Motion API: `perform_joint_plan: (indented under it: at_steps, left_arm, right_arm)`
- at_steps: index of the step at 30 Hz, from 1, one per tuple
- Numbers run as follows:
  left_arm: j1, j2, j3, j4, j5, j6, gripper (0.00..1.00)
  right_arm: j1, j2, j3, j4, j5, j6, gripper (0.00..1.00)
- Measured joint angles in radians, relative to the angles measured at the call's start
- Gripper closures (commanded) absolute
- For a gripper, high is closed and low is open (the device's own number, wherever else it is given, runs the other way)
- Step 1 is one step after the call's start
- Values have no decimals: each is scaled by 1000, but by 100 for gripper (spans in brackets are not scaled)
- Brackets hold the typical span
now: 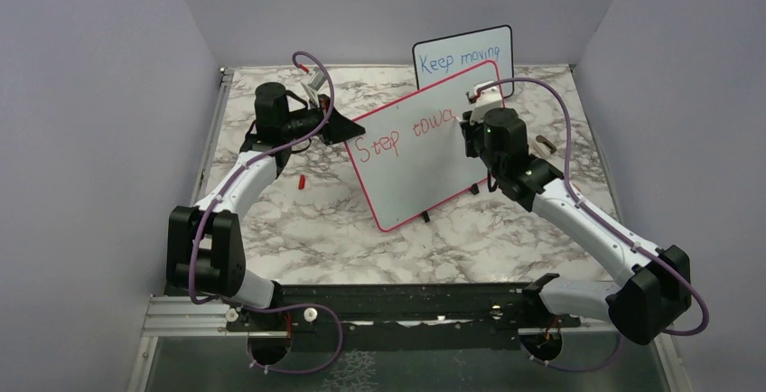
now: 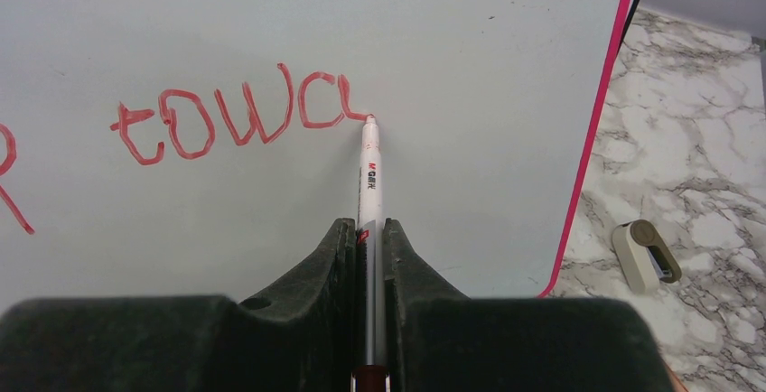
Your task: Write a sentence on the whiteboard
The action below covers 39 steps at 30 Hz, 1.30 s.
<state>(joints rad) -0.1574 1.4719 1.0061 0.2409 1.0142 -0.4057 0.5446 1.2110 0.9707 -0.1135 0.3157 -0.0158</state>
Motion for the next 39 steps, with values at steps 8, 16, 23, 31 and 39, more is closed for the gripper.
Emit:
perform_joint_plan:
  at_steps: [8,16,23,31,39]
  left_arm:
    - [0,0,0,0,6,6,100]
    - [0,0,2,-3,8,7,100]
    - [0,0,2,-3,9,8,100]
    - [0,0,2,-4,10,8,100]
    - [1,1,2,-4,10,8,100]
  right_arm:
    - [-10,-8,4,0,-18,0,100]
    - [-18,-8,32,8,-44,-2,100]
    - [-30,-5,43,16,-49,-3,100]
    - [-41,14,43,18,-58,-3,100]
    - [-48,20,55,24,-70,-3,99]
